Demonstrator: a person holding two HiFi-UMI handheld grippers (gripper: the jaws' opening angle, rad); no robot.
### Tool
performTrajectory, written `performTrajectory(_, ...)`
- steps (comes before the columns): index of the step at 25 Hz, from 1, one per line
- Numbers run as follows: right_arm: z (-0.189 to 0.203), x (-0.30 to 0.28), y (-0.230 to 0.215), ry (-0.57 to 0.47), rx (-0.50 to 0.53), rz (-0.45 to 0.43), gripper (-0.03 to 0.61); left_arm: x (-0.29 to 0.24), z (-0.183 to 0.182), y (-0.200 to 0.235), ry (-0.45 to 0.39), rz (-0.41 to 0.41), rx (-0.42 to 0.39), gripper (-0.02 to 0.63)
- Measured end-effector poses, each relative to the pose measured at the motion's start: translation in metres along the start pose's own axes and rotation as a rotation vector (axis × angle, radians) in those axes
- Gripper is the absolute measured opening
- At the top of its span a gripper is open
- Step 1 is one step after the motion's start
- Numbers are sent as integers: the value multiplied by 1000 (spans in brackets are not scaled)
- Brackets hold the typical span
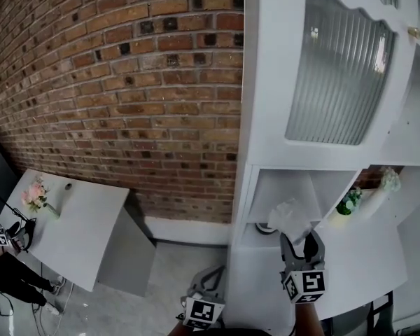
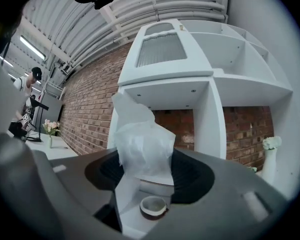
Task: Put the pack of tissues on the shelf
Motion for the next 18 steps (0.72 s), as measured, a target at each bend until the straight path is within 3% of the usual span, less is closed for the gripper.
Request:
performTrajectory(9, 17, -40, -11, 26, -4, -47, 255, -1, 13, 12, 51, -106, 17, 9)
performTrajectory(18, 37, -64, -21, 96, 7, -46, 259, -6, 11, 14, 88, -148, 8, 11)
Point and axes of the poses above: the fingertips, and each gripper's own axes: x backward along the fingers, y to its left, z out of its underside, the point moved 3 cm from there along x, backward along the fingers, and after that the axes turned 8 degrees about -y, right-handed, at the moved point
